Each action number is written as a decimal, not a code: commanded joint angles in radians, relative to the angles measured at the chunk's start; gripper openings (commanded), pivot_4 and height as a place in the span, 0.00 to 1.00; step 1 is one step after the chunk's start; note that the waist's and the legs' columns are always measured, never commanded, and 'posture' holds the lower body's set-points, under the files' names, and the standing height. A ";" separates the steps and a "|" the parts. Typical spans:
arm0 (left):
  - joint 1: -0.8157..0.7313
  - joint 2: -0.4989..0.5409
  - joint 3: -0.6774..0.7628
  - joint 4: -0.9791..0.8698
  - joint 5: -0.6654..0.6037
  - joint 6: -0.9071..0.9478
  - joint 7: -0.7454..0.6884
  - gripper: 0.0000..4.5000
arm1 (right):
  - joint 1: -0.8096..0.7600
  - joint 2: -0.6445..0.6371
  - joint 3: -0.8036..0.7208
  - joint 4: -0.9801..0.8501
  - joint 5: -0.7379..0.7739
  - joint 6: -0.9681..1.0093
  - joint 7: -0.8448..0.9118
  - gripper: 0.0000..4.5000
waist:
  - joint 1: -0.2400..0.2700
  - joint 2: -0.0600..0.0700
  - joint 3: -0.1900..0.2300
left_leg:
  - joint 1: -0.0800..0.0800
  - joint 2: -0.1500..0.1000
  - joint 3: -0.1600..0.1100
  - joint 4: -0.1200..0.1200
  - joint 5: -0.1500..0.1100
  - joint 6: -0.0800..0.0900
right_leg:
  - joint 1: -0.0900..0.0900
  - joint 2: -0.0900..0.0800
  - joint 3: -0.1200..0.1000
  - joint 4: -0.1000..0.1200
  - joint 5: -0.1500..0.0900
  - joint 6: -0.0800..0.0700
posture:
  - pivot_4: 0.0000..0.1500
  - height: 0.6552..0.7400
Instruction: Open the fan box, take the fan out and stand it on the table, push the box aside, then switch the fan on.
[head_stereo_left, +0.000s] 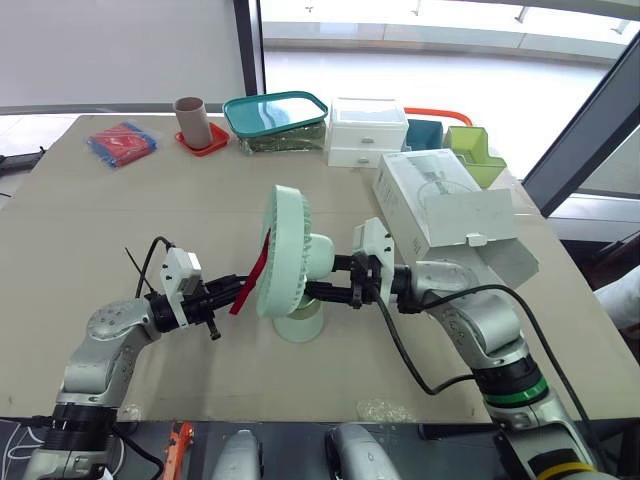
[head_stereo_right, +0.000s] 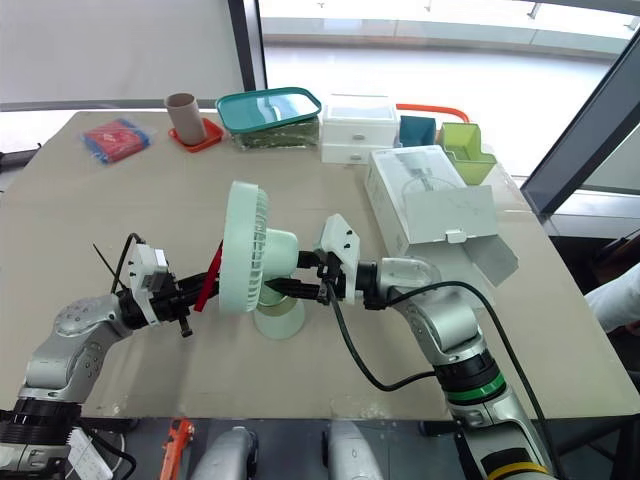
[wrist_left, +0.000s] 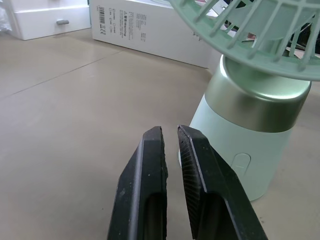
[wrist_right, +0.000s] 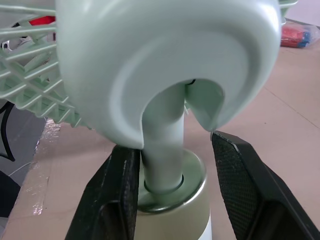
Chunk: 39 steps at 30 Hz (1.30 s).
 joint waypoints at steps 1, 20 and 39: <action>-0.027 0.006 0.000 0.005 -0.004 -0.022 -0.031 0.11 | -0.005 -0.005 -0.018 -0.048 0.016 -0.013 0.013 0.15 | 0.000 0.000 0.000 | 0.000 0.000 0.000 0.000 0.000 0.000 | 0.000 0.000 0.000 0.000 0.000 0.000 | 1.00 1.00; 0.034 0.054 -0.076 -0.045 -0.007 0.047 -0.147 0.11 | 0.000 -0.006 -0.004 -0.049 -0.018 -0.018 0.000 0.13 | 0.001 0.000 0.000 | 0.000 0.000 0.000 0.000 0.000 0.000 | 0.000 0.000 0.000 0.000 0.000 0.000 | 1.00 1.00; -0.037 -0.022 -0.113 0.068 0.060 -0.051 -0.129 0.11 | 0.006 -0.003 -0.006 -0.079 -0.008 0.011 -0.029 0.13 | 0.001 0.000 0.000 | 0.000 0.000 0.000 0.000 0.000 0.000 | 0.000 0.000 0.000 0.000 0.000 0.000 | 1.00 1.00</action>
